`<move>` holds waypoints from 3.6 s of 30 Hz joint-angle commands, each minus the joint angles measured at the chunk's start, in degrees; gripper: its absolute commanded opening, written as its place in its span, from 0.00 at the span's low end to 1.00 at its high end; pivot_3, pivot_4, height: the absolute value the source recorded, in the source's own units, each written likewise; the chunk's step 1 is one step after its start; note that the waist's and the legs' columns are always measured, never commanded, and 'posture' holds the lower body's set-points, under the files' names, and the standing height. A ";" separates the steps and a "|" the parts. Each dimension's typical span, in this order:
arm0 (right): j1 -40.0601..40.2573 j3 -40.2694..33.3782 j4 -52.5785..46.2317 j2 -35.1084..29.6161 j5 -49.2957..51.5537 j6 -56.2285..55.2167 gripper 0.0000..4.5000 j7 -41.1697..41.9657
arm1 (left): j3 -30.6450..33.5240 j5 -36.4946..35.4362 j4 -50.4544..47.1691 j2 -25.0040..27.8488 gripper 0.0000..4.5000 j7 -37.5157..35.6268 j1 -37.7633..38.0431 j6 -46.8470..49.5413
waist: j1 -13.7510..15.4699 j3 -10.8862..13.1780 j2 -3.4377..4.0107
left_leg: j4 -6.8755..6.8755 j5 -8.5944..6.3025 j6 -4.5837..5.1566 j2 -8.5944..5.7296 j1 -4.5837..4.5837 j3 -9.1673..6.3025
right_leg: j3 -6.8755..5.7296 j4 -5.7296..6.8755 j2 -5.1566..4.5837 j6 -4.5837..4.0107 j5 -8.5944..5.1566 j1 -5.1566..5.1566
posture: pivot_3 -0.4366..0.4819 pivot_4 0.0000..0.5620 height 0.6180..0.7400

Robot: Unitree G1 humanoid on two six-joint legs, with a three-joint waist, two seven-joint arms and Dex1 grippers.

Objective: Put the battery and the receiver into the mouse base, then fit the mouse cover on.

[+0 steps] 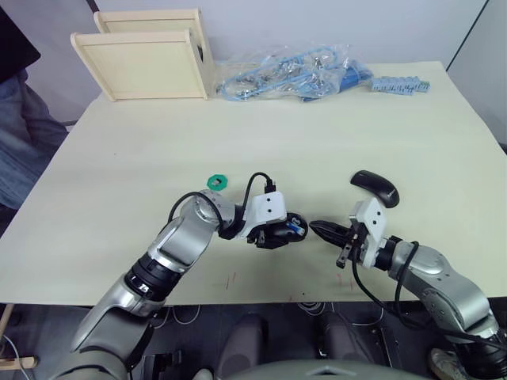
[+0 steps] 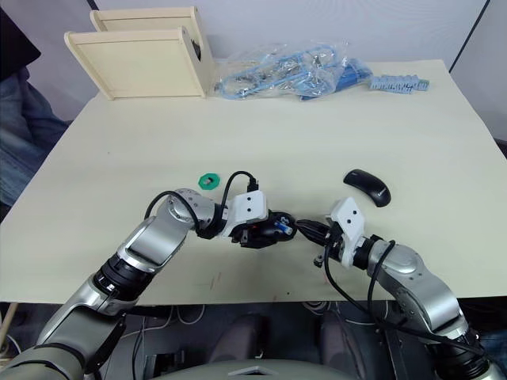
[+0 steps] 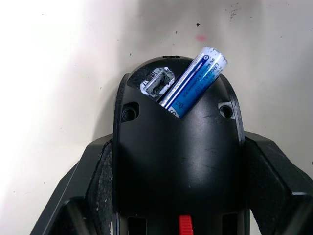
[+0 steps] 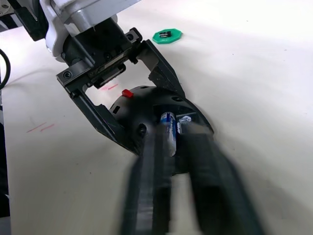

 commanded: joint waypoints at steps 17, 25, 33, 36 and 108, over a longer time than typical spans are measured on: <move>-1.78 4.76 8.66 6.80 -8.81 -7.84 0.01 3.88 | -3.80 0.66 0.28 0.37 0.66 -0.55 2.27 3.18 | -0.06 0.00 0.00 | 0.00 0.00 0.00 0.00 0.02 0.02 | 0.00 0.04 0.01 -0.02 0.01 0.00 | 0.48 0.27 1.00; -1.75 7.17 15.19 8.46 -12.84 -11.02 0.01 4.97 | -3.98 0.64 0.34 0.22 0.66 -0.54 2.25 3.27 | -0.14 -0.08 -0.04 | 0.00 0.00 0.00 0.00 0.09 0.03 | 0.03 0.07 0.02 -0.03 0.01 0.03 | 0.48 0.27 1.00; -3.21 10.48 18.81 7.90 -16.22 -4.94 0.01 5.26 | -4.06 0.62 0.35 0.20 0.66 -0.55 2.35 3.22 | -0.24 -0.48 -0.03 | 0.00 0.00 0.00 0.02 0.17 0.02 | 0.05 0.09 0.05 -0.04 0.01 0.09 | 0.48 0.27 1.00; -4.42 11.01 18.52 6.86 -16.99 -1.08 0.01 5.37 | -4.07 0.67 0.35 0.17 0.66 -0.43 2.45 3.20 | -0.38 -0.83 -0.02 | -0.02 0.00 0.00 0.03 0.27 0.02 | 0.13 0.09 0.08 -0.04 0.00 0.14 | 0.48 0.27 1.00; 15.51 -30.40 0.34 -15.15 8.48 -12.83 1.00 30.67 | 34.98 -27.74 -12.56 13.36 0.98 -3.01 24.87 2.83 | -0.10 0.95 -0.29 | 0.00 0.00 -0.01 0.24 0.02 -0.07 | 0.16 0.12 0.02 -0.10 -0.01 -0.10 | 0.48 0.27 1.00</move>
